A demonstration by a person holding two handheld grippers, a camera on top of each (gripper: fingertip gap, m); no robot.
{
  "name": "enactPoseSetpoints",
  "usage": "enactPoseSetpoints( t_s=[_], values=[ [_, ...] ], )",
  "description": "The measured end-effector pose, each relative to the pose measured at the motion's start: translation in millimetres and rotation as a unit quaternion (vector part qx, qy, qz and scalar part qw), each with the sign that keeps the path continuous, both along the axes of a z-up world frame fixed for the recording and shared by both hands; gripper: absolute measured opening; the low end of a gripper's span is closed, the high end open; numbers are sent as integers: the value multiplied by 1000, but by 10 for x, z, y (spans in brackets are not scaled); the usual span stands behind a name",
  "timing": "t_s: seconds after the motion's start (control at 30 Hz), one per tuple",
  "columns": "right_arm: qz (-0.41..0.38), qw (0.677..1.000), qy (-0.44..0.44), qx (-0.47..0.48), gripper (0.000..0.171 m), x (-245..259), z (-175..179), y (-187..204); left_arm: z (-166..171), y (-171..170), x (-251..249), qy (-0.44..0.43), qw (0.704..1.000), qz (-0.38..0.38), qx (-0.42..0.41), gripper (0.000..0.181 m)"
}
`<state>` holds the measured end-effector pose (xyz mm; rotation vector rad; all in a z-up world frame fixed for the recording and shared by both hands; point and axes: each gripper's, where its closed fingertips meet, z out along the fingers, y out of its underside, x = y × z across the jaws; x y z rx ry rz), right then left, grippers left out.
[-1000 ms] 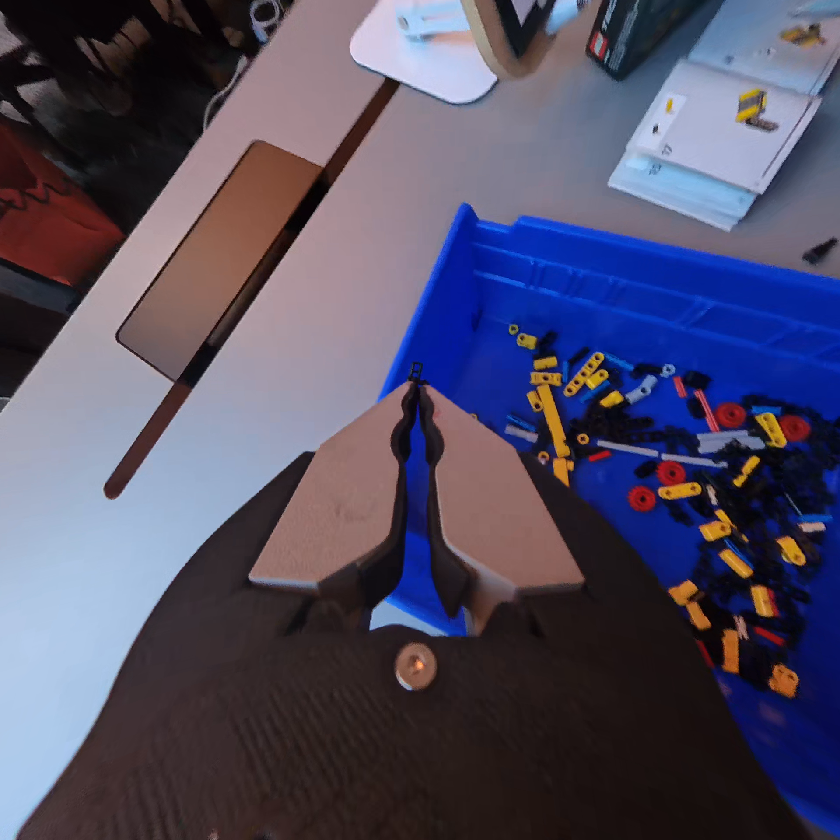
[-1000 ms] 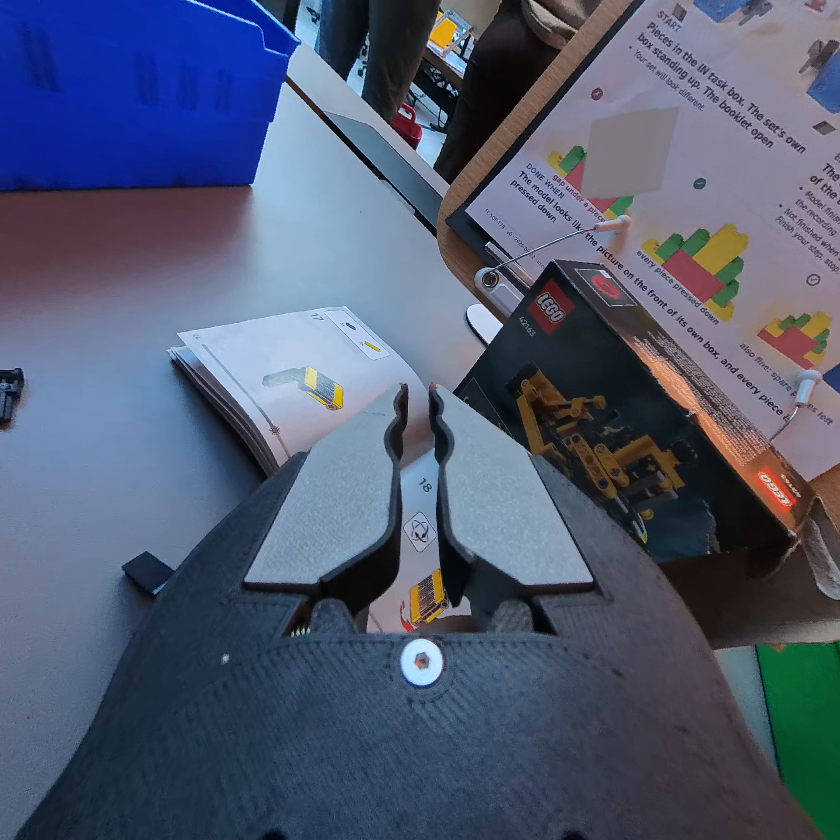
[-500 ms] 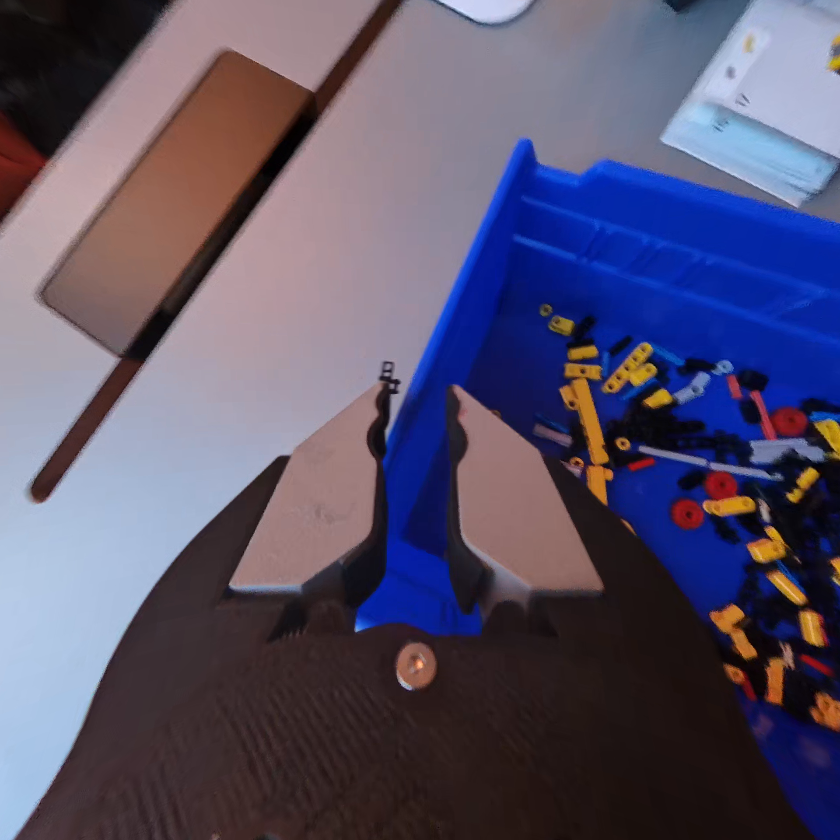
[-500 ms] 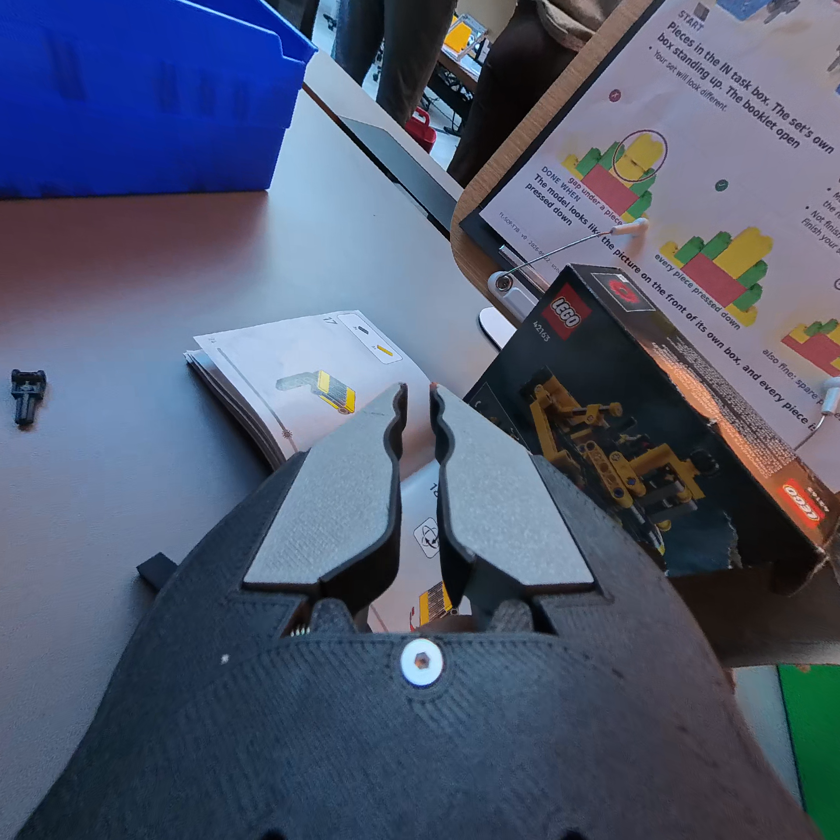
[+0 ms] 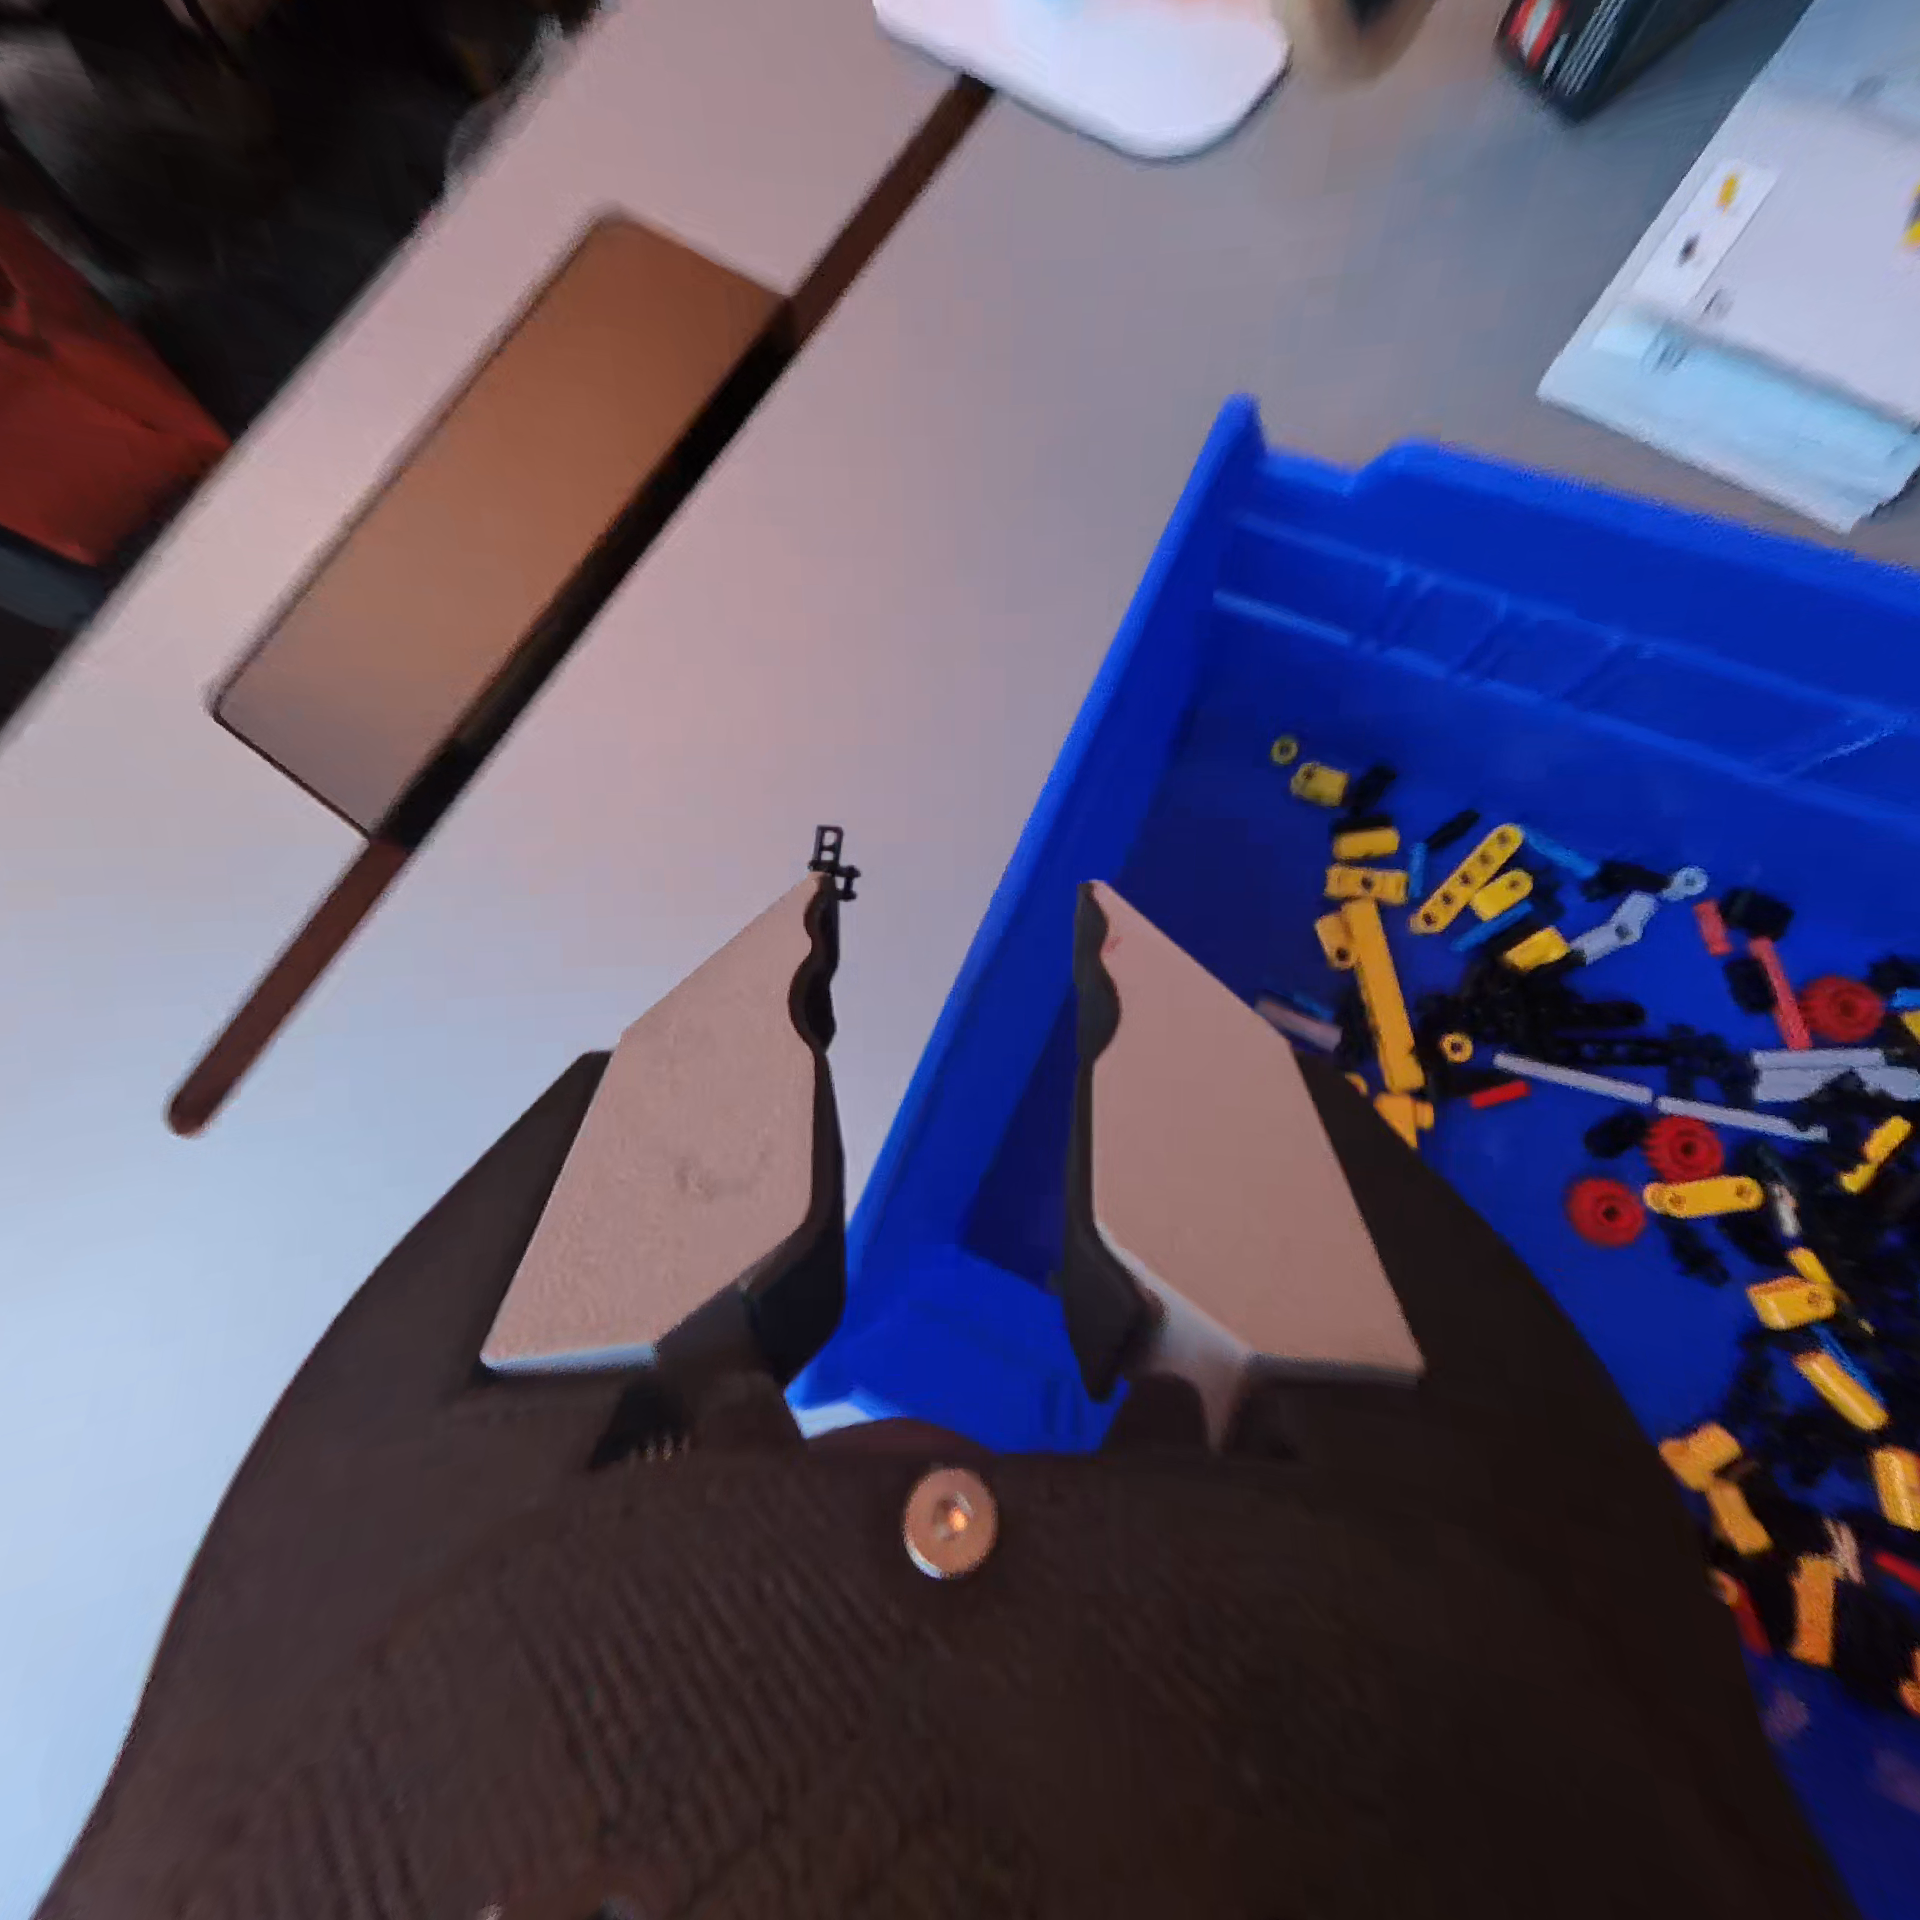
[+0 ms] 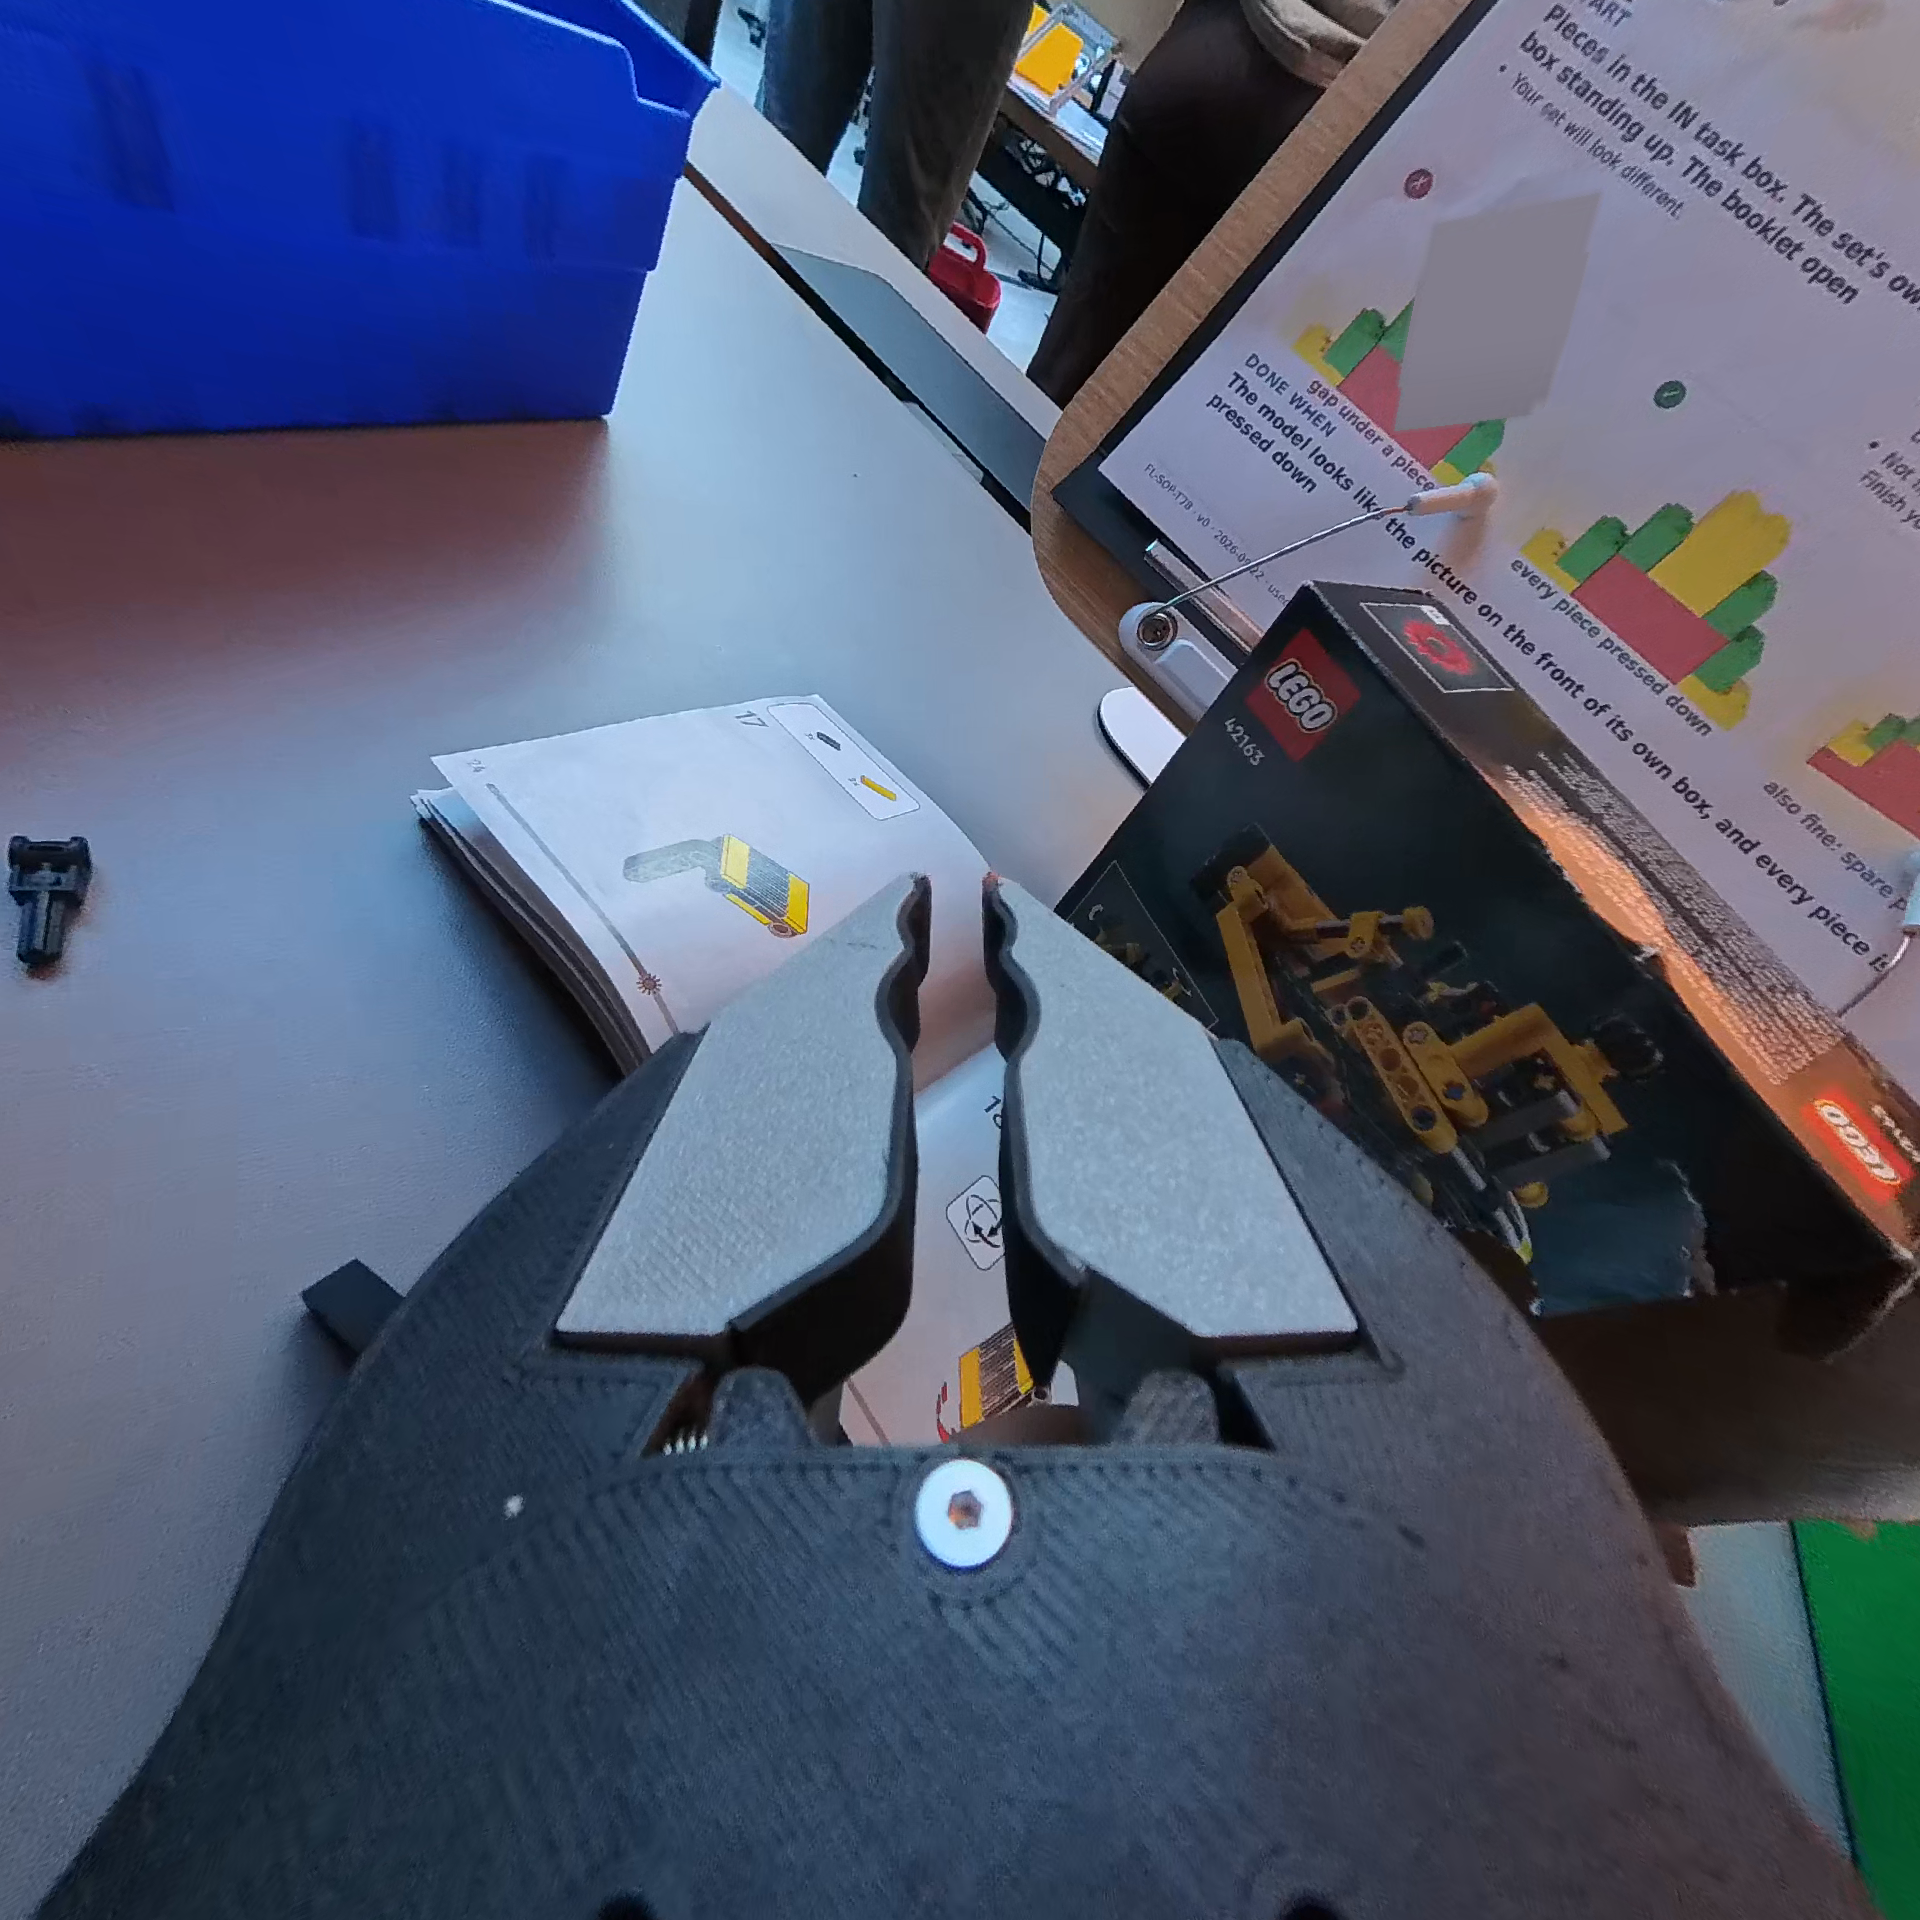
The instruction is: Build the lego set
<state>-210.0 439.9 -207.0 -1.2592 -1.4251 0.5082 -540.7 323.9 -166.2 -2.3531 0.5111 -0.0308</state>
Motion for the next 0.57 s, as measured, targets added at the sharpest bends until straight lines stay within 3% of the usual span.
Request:
enactPoseSetpoints(
  t_s=[0.03, 0.27, 0.57],
  values=[
    [0, 1000, -1, 0, 7, -2, -4, 0, -89, -22, -22, -4, 1000, 7, -24, 43],
    [0, 1000, -1, 0, 7, 5, -3, 2, -429, -81, -106, 25, 995, 2, -92, 41],
    [1, 1000, -4, -1, 7, -2, -17, -2, -500, -128, -76, 27, 992, -20, -120, 31]
  ],
)
